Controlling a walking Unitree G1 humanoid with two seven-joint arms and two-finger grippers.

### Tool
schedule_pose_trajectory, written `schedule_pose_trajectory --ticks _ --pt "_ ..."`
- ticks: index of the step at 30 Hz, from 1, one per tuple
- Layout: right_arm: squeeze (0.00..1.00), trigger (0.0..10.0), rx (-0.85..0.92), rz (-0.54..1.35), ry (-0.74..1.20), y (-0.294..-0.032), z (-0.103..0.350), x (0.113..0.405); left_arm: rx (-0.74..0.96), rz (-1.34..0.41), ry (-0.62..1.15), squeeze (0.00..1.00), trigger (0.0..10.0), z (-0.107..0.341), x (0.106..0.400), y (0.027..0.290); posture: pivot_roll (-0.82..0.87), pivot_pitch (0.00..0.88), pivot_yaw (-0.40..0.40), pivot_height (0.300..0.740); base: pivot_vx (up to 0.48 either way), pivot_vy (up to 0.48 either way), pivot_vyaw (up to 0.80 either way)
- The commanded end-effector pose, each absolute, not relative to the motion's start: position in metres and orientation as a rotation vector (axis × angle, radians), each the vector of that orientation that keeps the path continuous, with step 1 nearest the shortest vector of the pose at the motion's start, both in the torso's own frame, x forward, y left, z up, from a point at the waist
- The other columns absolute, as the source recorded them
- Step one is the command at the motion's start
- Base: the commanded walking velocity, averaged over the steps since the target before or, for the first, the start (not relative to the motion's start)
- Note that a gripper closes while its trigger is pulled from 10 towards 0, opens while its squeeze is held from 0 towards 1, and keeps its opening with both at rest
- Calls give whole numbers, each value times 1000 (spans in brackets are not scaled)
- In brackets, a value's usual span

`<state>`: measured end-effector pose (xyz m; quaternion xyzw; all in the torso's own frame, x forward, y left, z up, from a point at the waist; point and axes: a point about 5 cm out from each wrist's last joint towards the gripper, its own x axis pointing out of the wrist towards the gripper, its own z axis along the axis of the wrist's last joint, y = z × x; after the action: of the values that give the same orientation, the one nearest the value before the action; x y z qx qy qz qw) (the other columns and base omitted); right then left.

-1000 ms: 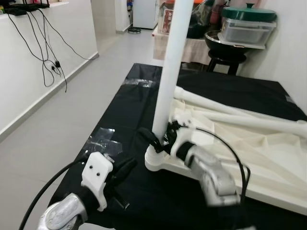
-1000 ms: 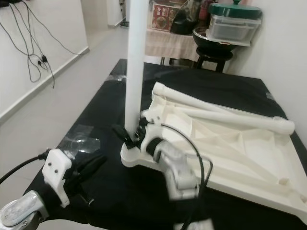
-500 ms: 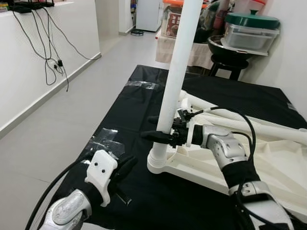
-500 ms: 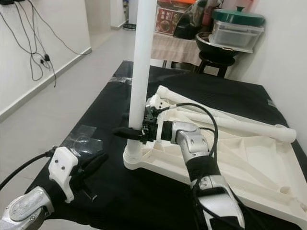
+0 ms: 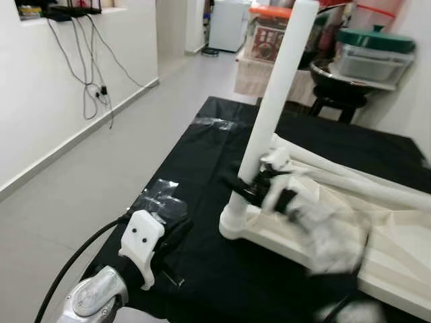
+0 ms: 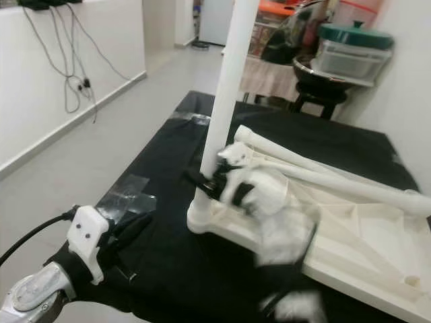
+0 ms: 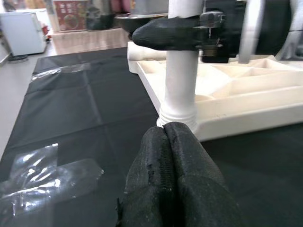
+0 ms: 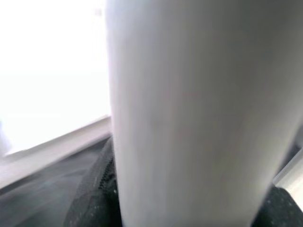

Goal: Building children table

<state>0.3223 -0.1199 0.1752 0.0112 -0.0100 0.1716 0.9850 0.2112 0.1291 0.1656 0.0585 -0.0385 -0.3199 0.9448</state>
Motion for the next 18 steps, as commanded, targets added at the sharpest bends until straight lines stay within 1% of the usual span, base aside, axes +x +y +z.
schedule_pose_trajectory --ticks 1,2,3,4,5,7,8,9,10,11,12,14,15,16,17,18 --pt "0 0 -25 180 100 -137 149 302 113 -652 -78 0 10000 165 210 131 -31 56 -92 740 0 0 0" --pt "0 0 2 220 119 -124 143 295 119 -655 -80 0 10000 165 210 130 -27 41 -85 740 0 0 0" --pt "0 0 2 220 119 -124 143 295 119 -655 -80 0 10000 165 210 130 -27 41 -85 740 0 0 0" --pt "0 0 18 245 130 -116 139 292 124 -657 -81 0 10000 166 209 130 -27 41 -85 740 0 0 0" --pt "0 0 6 310 132 -107 141 298 122 -657 -79 0 10000 165 209 131 -12 40 -99 740 0 0 0" --pt "0 118 -15 337 131 -103 142 303 120 -657 -77 0 10000 164 209 131 -11 35 -101 740 0 0 0" --pt "0 10000 -19 358 121 -102 145 308 116 -655 -76 0 10000 164 210 132 -11 35 -101 740 0 0 0" --pt "0 10000 -21 406 105 -99 150 313 115 -651 -75 0 10000 163 210 132 -11 35 -101 740 0 0 0" --pt "1000 10000 2 501 77 -94 159 316 115 -644 -79 0 10000 162 211 132 -11 32 -99 740 0 0 0" --pt "1000 10000 14 544 68 -91 163 316 114 -642 -81 0 10000 163 211 131 -11 32 -99 740 0 0 0" --pt "1000 10000 14 544 68 -91 163 316 114 -642 -81 0 10000 163 211 131 -11 32 -99 740 0 0 0" --pt "1000 10000 46 694 -3 -85 181 321 119 -642 -86 0 10000 163 213 130 -6 29 -96 740 0 0 0" --pt "1000 10000 46 694 -3 -85 181 321 119 -642 -86 0 10000 163 213 130 -6 29 -96 740 0 0 0" --pt "1000 10000 40 817 -45 -85 191 323 119 -643 -86 0 10000 163 214 130 -2 27 -94 740 0 0 0" --pt "1000 10000 40 817 -45 -85 191 323 119 -643 -86 0 10000 163 214 130 -2 27 -94 740 0 0 0" --pt "678 10000 9 924 -76 -87 199 325 117 -645 -86 0 10000 163 215 130 3 23 -94 740 0 0 0"
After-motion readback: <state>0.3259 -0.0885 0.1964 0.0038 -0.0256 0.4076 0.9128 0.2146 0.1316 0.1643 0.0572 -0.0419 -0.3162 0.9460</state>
